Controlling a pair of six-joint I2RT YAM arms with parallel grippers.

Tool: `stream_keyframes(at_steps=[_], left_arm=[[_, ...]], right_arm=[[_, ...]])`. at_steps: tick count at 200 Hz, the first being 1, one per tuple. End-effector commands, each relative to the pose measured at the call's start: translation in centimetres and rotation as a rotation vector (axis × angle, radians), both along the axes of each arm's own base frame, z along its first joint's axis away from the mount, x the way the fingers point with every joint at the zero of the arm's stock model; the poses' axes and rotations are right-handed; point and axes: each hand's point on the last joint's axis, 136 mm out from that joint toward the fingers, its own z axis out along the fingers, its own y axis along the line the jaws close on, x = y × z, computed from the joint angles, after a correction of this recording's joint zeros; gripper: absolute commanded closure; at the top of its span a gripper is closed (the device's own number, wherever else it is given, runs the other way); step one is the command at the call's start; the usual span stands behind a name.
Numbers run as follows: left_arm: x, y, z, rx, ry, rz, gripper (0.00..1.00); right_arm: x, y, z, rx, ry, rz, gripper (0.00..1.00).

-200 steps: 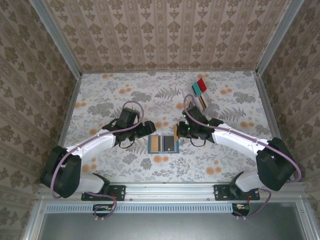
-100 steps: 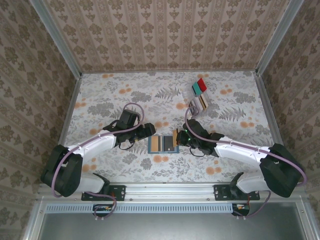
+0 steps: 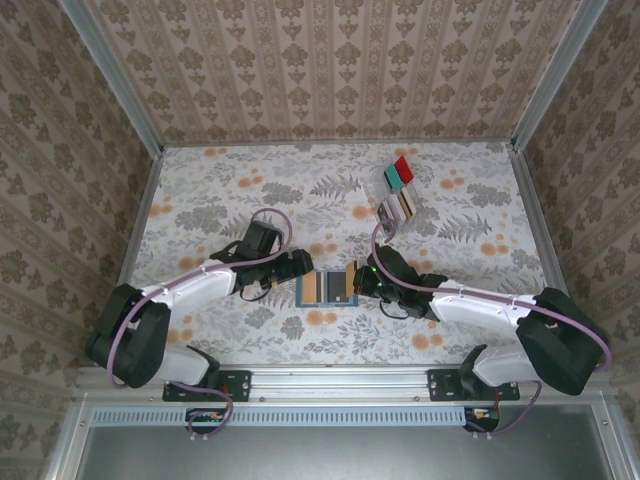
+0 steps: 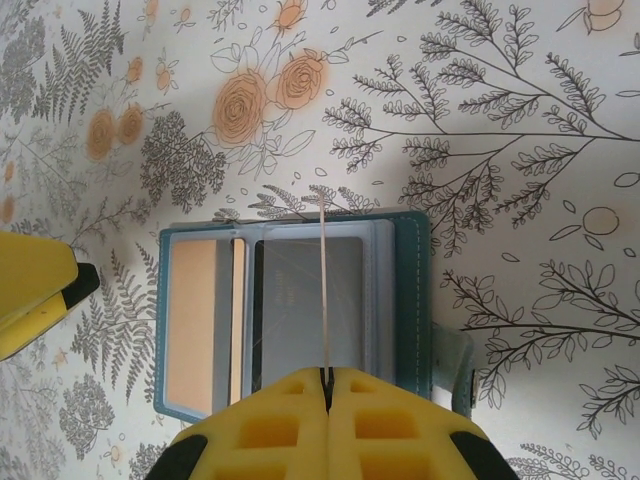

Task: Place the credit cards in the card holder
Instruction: Turn over the card slot in the card holder.

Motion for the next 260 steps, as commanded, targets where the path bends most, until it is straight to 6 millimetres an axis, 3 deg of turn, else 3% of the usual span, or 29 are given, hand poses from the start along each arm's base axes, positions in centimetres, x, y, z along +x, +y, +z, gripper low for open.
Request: stream_keyframes(at_steps=[1, 50, 95, 102, 151, 228, 260], left_arm=[[-0.1, -0.5, 0.0, -0.012, 0.013, -0.017, 0.12], [-0.5, -0.9, -0.5, -0.014, 0.029, -0.033, 0.13], [-0.5, -1.3, -1.0, -0.012, 0.042, -0.041, 0.15], [-0.5, -1.3, -1.0, -0.011, 0.044, -0.043, 0.14], [-0.7, -1.4, -1.3, -0.005, 0.051, -0.048, 0.15], [-0.7, -2.2, -1.8, -0.018, 0.061, -0.068, 0.18], [-0.7, -2.6, -1.6, -0.027, 0.057, -0.073, 0.19]], right_arm=[[0.2, -0.4, 0.1, 0.0, -0.024, -0.039, 1.0], [-0.1, -1.1, -1.1, -0.068, 0.003, -0.032, 1.0], [-0.1, -0.7, -1.5, -0.112, 0.043, -0.001, 1.0], [-0.2, -0.7, -2.5, -0.135, 0.066, 0.003, 1.0], [0.1, 0.3, -2.7, -0.123, 0.078, 0.03, 1.0], [0.9, 3.0, 1.6, 0.023, 0.024, 0.067, 1.0], [1.3, 3.1, 2.5, 0.01, 0.015, 0.069, 1.0]])
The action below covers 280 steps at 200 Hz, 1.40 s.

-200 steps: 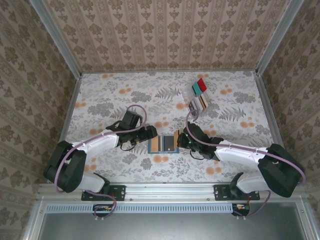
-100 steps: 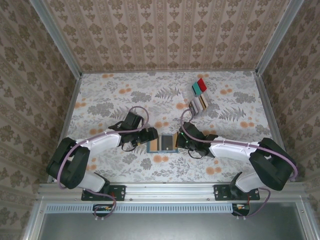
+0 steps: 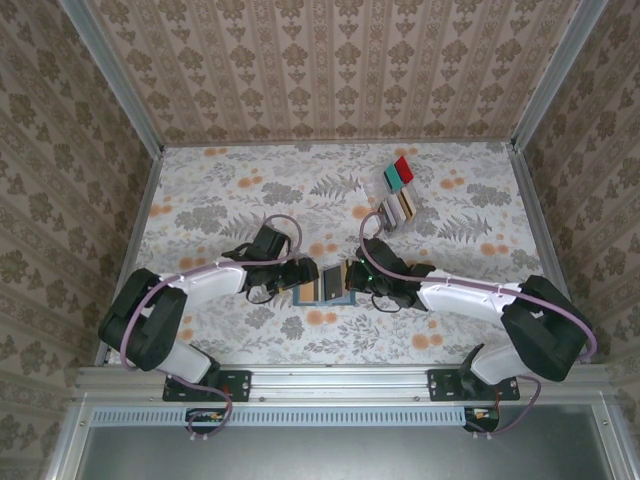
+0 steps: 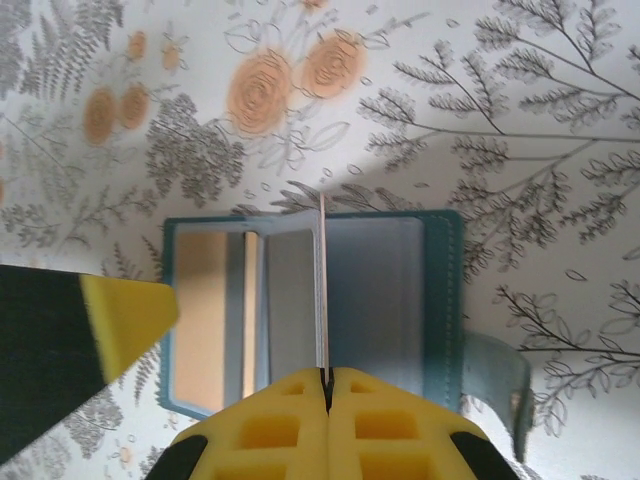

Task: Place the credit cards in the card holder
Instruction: Turn over the card slot in the card holder.

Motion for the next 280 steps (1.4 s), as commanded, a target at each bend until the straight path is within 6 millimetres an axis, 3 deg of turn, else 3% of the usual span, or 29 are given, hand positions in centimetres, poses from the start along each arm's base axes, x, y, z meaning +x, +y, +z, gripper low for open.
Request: stream_keyframes(at_steps=[1, 42, 109, 189, 244, 280], left_arm=[[0.6, -1.1, 1.0, -0.036, -0.019, -0.009, 0.19], [0.9, -1.0, 1.8, -0.041, -0.053, 0.009, 0.2], [1.0, 1.8, 3.1, 0.019, -0.125, 0.098, 0.13], [1.2, 1.9, 3.8, 0.008, -0.146, 0.106, 0.12], [1.1, 2.0, 3.7, 0.01, -0.149, 0.104, 0.11], [1.1, 2.1, 3.8, 0.015, -0.151, 0.106, 0.11]], right_arm=[[0.4, 1.0, 2.3, 0.03, -0.027, 0.022, 1.0], [0.7, 2.4, 3.4, 0.071, -0.036, 0.055, 1.0], [0.9, 4.1, 2.9, 0.092, -0.006, 0.09, 1.0], [0.6, 5.0, 2.5, 0.106, 0.019, 0.12, 1.0], [0.7, 2.8, 2.2, 0.014, 0.013, 0.057, 1.0], [0.8, -1.2, 2.9, -0.111, -0.029, -0.056, 1.0]])
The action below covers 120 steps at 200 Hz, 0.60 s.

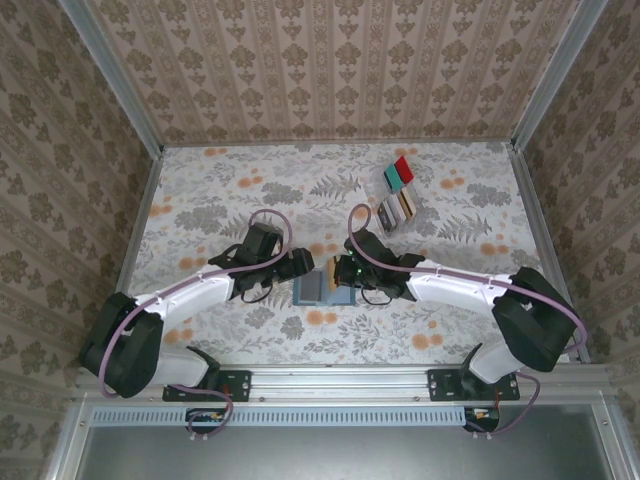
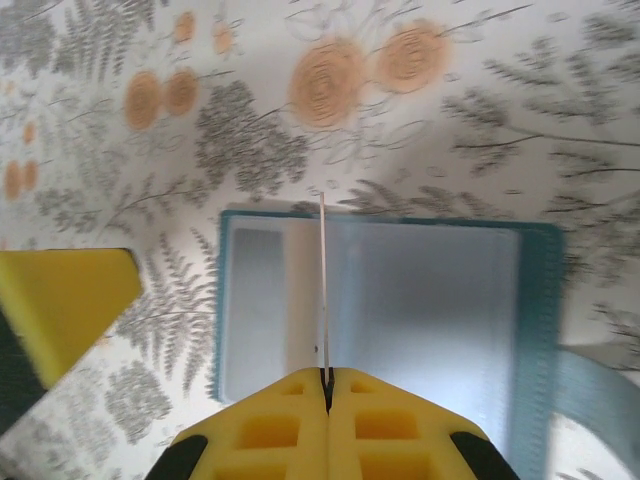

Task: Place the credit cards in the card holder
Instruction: Turn over the card slot in the card holder.

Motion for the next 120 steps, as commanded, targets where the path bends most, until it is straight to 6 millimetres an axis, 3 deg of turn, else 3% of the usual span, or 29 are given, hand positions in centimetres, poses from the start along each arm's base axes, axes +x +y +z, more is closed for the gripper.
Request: stream_keyframes(at_steps=[1, 29, 56, 82, 92, 120], left_arm=[[-0.4, 0.7, -0.2, 0.017, 0.008, 0.018, 0.11], [-0.3, 0.9, -0.2, 0.025, 0.002, 0.023, 0.12], [-0.1, 1.1, -0.7, 0.021, 0.025, 0.021, 0.16], [0.0, 0.9, -1.4, 0.0, 0.061, 0.018, 0.23], [-0.1, 0.6, -1.7, -0.009, 0.079, 0.011, 0.26], [-0.4, 0.1, -2.6, -0.022, 0.117, -0.011, 0.35]], right_arm=[[0.4, -3.3, 1.9, -0.103, -0.07, -0.089, 1.0], [0.4, -4.8, 3.9, -0.078, -0.135, -0.111, 1.0], [0.2, -2.2, 4.2, 0.051, -0.14, -0.034, 1.0], [0.1, 0.8, 3.4, 0.189, -0.105, -0.001, 1.0], [0.1, 1.7, 2.0, 0.204, -0.073, 0.008, 1.0], [0.0, 2.7, -0.4, 0.237, -0.034, -0.001, 1.0]])
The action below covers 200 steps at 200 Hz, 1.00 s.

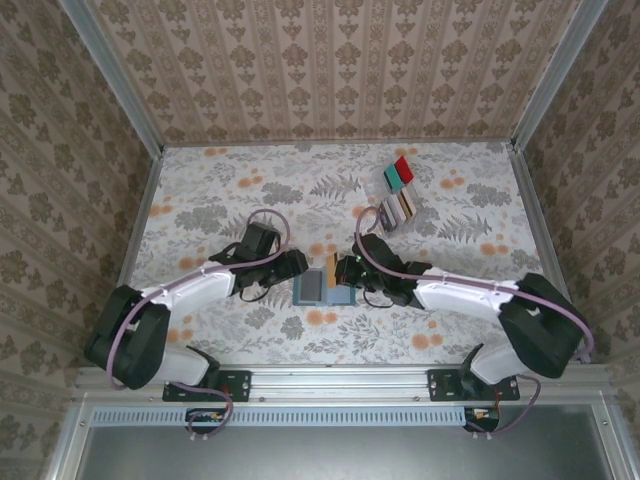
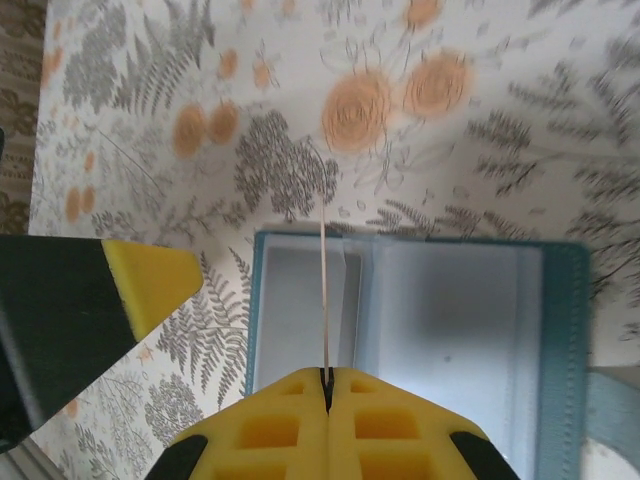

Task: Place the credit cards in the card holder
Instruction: Turn over the card slot in the card holder, then insert the credit card into the card slot.

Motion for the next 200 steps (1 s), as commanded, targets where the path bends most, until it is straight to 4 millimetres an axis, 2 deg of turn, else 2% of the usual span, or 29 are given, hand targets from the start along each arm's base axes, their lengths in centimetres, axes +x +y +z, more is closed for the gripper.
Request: stream_keyframes(at_steps=[1, 27, 54, 86, 136, 175, 200], left_arm=[[-0.6, -0.5, -0.8, -0.024, 0.047, -0.024, 0.35], [-0.7, -0.6, -1.4, -0.02, 0.063, -0.028, 0.37], [-0.8, -0.6, -1.9, -0.014, 0.077, -0.031, 0.4], [-1.1, -0.7, -2.5, -0.01, 0.089, -0.036, 0.44], [-1.6, -0.6, -3.4, 0.008, 0.106, -0.049, 0.55], [-2.0, -0.6, -3.9, 0.021, 0.116, -0.054, 0.62], [-2.2, -0.5, -4.1, 0.028, 0.119, -0.053, 0.62]], right_arm=[[-0.1, 1.9, -0.5, 0.117, 0.016, 0.011, 1.0], [-0.4, 2.1, -1.9, 0.123, 0.044, 0.01, 1.0], [-0.6, 1.2, -3.2, 0.098, 0.062, -0.018, 1.0], [-0.9, 0.9, -4.0, 0.103, 0.076, -0.028, 1.0], [-1.1, 1.4, -4.9, 0.139, 0.095, -0.024, 1.0], [-1.0, 1.2, -4.5, 0.158, 0.081, -0.038, 1.0], [-0.9, 0.7, -4.0, 0.13, 0.064, -0.042, 1.0]])
